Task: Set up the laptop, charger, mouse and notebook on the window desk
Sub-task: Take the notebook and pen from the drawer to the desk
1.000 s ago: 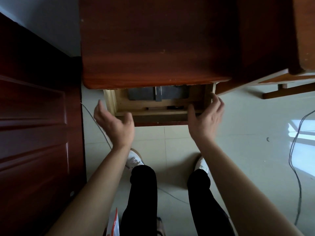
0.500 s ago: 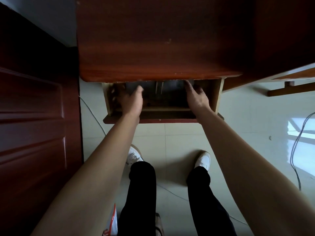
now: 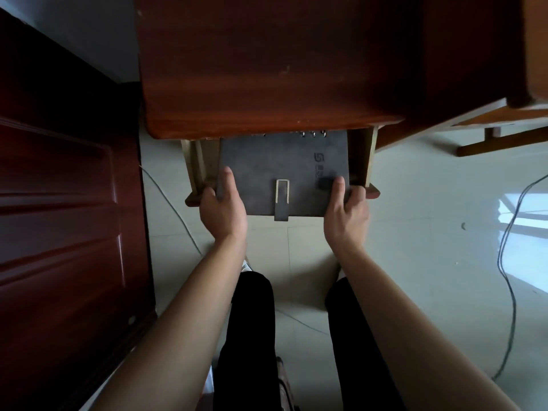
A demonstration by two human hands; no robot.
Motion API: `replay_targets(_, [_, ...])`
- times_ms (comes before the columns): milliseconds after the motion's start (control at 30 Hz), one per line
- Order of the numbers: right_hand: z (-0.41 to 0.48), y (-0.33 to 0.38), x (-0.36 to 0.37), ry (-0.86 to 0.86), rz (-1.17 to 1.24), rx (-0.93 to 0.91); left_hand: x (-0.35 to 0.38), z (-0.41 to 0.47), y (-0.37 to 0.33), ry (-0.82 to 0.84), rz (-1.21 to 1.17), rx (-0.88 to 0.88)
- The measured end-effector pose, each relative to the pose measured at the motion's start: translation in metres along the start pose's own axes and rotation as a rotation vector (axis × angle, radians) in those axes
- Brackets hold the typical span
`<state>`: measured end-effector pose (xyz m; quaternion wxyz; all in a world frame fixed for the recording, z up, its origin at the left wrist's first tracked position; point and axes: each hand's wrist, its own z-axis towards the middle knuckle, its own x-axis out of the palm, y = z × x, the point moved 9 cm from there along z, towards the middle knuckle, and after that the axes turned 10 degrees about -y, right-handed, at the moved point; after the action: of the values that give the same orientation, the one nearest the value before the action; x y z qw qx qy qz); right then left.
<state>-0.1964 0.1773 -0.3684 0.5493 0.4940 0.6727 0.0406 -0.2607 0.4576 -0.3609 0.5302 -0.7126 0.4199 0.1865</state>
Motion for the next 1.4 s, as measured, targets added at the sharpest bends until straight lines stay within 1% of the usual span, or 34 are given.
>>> replay_targets(100, [-0.020, -0.009, -0.012, 0.005, 0.059, -0.014, -0.023, -0.013, 0.013, -0.054, 0.019, 0.055])
replay_targets(167, [-0.032, -0.013, -0.017, 0.039, 0.155, 0.015, -0.037, -0.020, 0.024, -0.070, -0.022, 0.021])
replay_targets(233, [-0.041, -0.014, -0.024, 0.060, 0.262, 0.030, -0.042, -0.021, 0.040, -0.079, -0.134, -0.114])
replay_targets(300, [-0.044, -0.007, -0.034, 0.048, 0.328, -0.007, -0.036, -0.016, 0.055, -0.046, -0.265, -0.309])
replay_targets(400, [-0.035, 0.012, -0.047, 0.000, 0.382, -0.046, -0.007, -0.014, 0.071, 0.141, -0.533, -0.666])
replay_targets(467, [-0.023, 0.021, -0.052, -0.020, 0.396, -0.055, 0.009, -0.012, 0.065, 0.278, -0.660, -0.776])
replay_targets(533, [-0.011, 0.027, -0.056, -0.021, 0.406, -0.066, 0.020, -0.008, 0.053, 0.387, -0.733, -0.796])
replay_targets(600, [-0.002, 0.031, -0.060, 0.000, 0.442, -0.070, 0.024, -0.004, 0.043, 0.432, -0.724, -0.767])
replay_targets(700, [0.002, 0.037, -0.065, 0.011, 0.510, -0.043, 0.027, -0.001, 0.044, 0.405, -0.639, -0.762])
replay_targets(767, [0.005, 0.049, -0.062, -0.011, 0.562, -0.018, 0.030, -0.001, 0.047, 0.397, -0.649, -0.795])
replay_targets(833, [0.013, 0.068, -0.053, -0.086, 0.536, -0.007, 0.032, -0.003, 0.049, 0.393, -0.676, -0.838])
replay_targets(933, [0.035, 0.105, -0.037, -0.207, 0.457, 0.004, 0.030, -0.003, 0.050, 0.400, -0.675, -0.845])
replay_targets(967, [0.043, 0.116, -0.031, -0.208, 0.437, 0.014, 0.030, -0.001, 0.051, 0.396, -0.667, -0.837])
replay_targets(1033, [0.058, 0.134, -0.019, -0.146, 0.412, 0.012, 0.030, 0.002, 0.052, 0.392, -0.643, -0.814])
replay_targets(1067, [0.063, 0.140, -0.017, -0.125, 0.385, -0.016, 0.030, 0.003, 0.053, 0.389, -0.633, -0.808])
replay_targets(1133, [0.067, 0.147, -0.020, -0.140, 0.252, -0.119, 0.032, 0.004, 0.055, 0.386, -0.627, -0.800])
replay_targets(1200, [0.058, 0.147, -0.039, -0.262, 0.133, -0.250, 0.033, 0.004, 0.055, 0.382, -0.628, -0.799])
replay_targets(1267, [0.034, 0.148, -0.056, -0.385, 0.141, -0.455, 0.033, 0.003, 0.055, 0.381, -0.635, -0.809])
replay_targets(1300, [0.022, 0.144, -0.054, -0.381, 0.128, -0.558, 0.033, 0.003, 0.054, 0.377, -0.642, -0.815])
replay_targets(1333, [0.012, 0.140, -0.043, -0.304, 0.089, -0.641, 0.034, 0.003, 0.054, 0.368, -0.650, -0.822])
replay_targets(1400, [0.002, 0.124, 0.002, -0.007, -0.086, -0.720, 0.034, 0.003, 0.053, 0.355, -0.662, -0.828])
